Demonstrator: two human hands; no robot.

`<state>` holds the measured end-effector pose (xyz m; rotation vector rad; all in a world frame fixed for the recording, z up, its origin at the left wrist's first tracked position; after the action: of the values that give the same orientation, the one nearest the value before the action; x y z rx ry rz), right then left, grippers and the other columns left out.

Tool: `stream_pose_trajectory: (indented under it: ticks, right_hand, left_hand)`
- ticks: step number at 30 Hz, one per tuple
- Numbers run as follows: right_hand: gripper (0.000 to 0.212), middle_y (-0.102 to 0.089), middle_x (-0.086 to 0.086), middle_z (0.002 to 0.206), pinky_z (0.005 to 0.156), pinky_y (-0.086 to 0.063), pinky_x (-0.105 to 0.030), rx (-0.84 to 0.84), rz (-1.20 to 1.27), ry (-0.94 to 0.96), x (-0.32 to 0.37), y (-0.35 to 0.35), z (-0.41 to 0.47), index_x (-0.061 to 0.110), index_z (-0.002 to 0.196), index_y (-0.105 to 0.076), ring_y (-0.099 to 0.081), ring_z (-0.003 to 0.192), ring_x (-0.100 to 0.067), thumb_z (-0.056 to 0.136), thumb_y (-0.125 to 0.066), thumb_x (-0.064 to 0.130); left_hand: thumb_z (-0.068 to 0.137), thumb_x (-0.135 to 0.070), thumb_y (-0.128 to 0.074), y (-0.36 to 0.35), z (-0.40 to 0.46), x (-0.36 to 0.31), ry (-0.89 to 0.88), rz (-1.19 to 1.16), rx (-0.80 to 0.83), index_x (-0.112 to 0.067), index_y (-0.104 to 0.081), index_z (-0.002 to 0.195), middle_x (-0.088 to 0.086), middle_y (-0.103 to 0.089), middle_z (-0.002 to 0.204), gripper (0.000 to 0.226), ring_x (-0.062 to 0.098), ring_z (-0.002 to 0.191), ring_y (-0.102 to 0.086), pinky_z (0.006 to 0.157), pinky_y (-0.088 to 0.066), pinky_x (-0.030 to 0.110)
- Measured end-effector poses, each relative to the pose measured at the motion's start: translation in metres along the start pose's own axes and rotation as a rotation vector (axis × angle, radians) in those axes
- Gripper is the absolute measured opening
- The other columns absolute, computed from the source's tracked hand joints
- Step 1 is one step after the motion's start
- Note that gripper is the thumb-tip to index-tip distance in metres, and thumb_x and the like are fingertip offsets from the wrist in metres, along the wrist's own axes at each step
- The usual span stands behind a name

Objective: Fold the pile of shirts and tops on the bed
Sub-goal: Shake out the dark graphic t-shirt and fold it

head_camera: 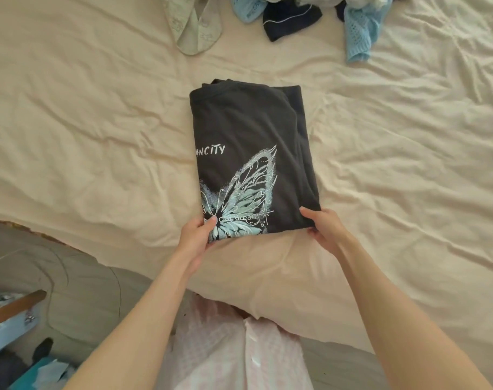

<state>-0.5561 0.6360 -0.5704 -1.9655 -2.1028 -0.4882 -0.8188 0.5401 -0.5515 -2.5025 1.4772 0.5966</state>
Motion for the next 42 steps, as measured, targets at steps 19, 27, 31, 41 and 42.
stream_pose_trajectory:
  ticks: [19,27,31,41,42]
  right_hand:
    - [0.023,-0.061,0.003,0.050,0.049,-0.034,-0.019,0.111,0.090,-0.184,0.016,-0.002,-0.096,0.014,0.081,-0.054,-0.060,0.045,-0.010,0.095,-0.049,0.031]
    - [0.025,-0.061,0.004,0.094,0.083,-0.045,-0.029,-0.124,-0.220,0.575,0.137,-0.043,-0.050,0.013,0.105,-0.061,-0.056,0.089,-0.013,0.098,-0.043,0.029]
    - [0.043,-0.050,-0.011,0.139,0.111,-0.028,-0.043,-0.316,-0.958,1.137,0.112,-0.088,-0.049,0.011,0.131,-0.055,-0.041,0.134,-0.029,0.095,-0.041,0.029]
    - [0.054,-0.021,-0.009,0.156,0.117,-0.008,-0.051,-0.440,-1.346,1.196,0.072,-0.109,0.028,0.026,0.147,-0.029,-0.016,0.145,-0.027,0.096,-0.031,0.043]
    - [0.054,-0.021,-0.008,0.157,0.117,-0.007,-0.051,-0.446,-1.348,1.188,0.071,-0.109,0.030,0.027,0.148,-0.028,-0.015,0.145,-0.027,0.096,-0.031,0.043]
  left_hand:
    - [0.092,-0.021,-0.049,0.022,-0.067,-0.028,0.296,-0.137,0.088,-0.010,-0.054,0.076,0.000,-0.051,0.044,0.020,0.009,0.034,-0.049,0.033,-0.034,0.013]
    - [0.092,-0.033,-0.044,0.022,-0.022,-0.145,-0.462,0.582,-0.439,-0.011,-0.052,0.114,0.008,-0.057,0.118,0.032,0.022,0.099,-0.054,0.088,-0.044,0.036]
    - [0.092,-0.030,-0.036,-0.065,-0.022,-0.131,-1.079,1.274,-0.340,-0.015,-0.044,0.138,0.015,-0.038,0.146,0.049,0.036,0.135,-0.032,0.108,-0.028,0.049]
    - [0.095,-0.038,-0.029,-0.086,0.066,-0.092,-1.158,1.524,-0.356,-0.027,-0.027,0.147,0.007,-0.021,0.156,0.053,0.029,0.144,-0.014,0.114,-0.006,0.054]
    - [0.095,-0.039,-0.028,-0.087,0.068,-0.091,-1.164,1.537,-0.366,-0.026,-0.026,0.147,0.007,-0.020,0.156,0.054,0.030,0.144,-0.014,0.114,-0.006,0.055]
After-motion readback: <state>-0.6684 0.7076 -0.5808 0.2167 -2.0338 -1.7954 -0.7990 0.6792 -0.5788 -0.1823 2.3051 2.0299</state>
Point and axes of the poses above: each hand's wrist, its own z-axis towards the middle knuckle, its own y-axis out of the back of the hand, x = y × z, the point moved 10 cm from there along z, towards the middle knuckle
